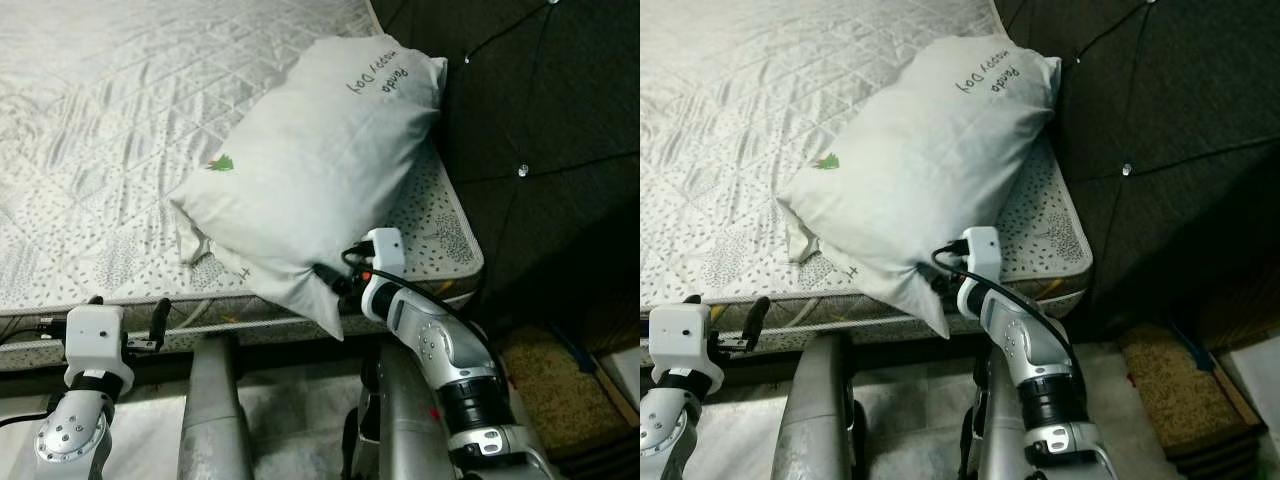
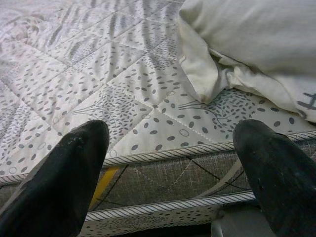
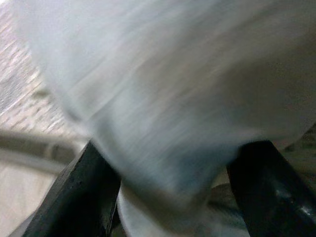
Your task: Clean up the room
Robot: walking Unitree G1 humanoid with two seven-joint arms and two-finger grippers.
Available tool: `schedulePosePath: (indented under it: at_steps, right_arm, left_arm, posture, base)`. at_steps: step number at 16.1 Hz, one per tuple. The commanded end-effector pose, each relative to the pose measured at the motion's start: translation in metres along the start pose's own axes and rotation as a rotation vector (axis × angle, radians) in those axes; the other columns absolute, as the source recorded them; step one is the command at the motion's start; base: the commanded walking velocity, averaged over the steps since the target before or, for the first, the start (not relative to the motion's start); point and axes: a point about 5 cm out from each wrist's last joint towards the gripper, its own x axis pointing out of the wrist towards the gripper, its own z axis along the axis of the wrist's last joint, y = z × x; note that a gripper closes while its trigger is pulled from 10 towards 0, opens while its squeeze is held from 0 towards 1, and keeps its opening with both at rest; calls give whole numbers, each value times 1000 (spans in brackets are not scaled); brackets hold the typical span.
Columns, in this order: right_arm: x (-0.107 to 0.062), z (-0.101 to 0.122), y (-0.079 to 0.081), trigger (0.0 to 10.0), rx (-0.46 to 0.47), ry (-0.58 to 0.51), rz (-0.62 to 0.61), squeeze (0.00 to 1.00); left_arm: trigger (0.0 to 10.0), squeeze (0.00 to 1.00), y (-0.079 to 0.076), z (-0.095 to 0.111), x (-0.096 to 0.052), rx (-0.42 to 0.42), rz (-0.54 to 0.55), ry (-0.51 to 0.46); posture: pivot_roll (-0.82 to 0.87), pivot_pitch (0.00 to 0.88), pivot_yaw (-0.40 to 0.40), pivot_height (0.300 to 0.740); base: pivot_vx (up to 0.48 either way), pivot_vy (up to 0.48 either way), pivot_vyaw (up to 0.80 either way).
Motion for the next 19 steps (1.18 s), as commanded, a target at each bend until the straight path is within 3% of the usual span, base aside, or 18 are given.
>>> schedulePosePath:
  at_steps: [1, 8, 9, 12, 15, 17, 19]
  right_arm:
    - [-1, 10, -11, 0, 5, -52, -86, 0]
    - [2, 24, -25, 0, 8, -117, -205, 0]
    - [3, 35, -31, 0, -33, -146, -218, 0]
    - [-2, 87, -51, 0, -365, -267, -352, 0]
    - [-19, 142, -84, 0, -409, -342, -489, 0]
    - [-34, 162, -102, 0, -527, -363, -593, 0]
    - [-55, 170, -128, 0, -456, -375, -727, 0]
  left_arm:
    - [10000, 0, 3, -3, -1, -2, 17, 10]
    - [10000, 0, -1, 1, 9, -14, 20, -16]
    - [10000, 0, -2, 2, 11, -18, 21, -22]
    - [10000, 0, -5, 3, 15, -25, 20, -29]
    - [10000, 0, -11, 4, 19, -36, 14, -40]
    - [10000, 0, -10, 6, 21, -36, 19, -47]
    - [10000, 0, -6, 7, 23, -32, 27, -54]
  posture:
    - [165, 149, -50, 562]
    - [161, 127, -54, 562]
    - [160, 124, -56, 562]
    - [156, 114, -60, 562]
    - [152, 101, -66, 562]
    - [152, 97, -71, 562]
    - [155, 93, -71, 562]
  base:
    - [0, 0, 0]
    - [0, 0, 0]
    - [0, 0, 0]
    - [0, 0, 0]
    - [0, 0, 0]
    - [0, 0, 0]
    - [0, 0, 0]
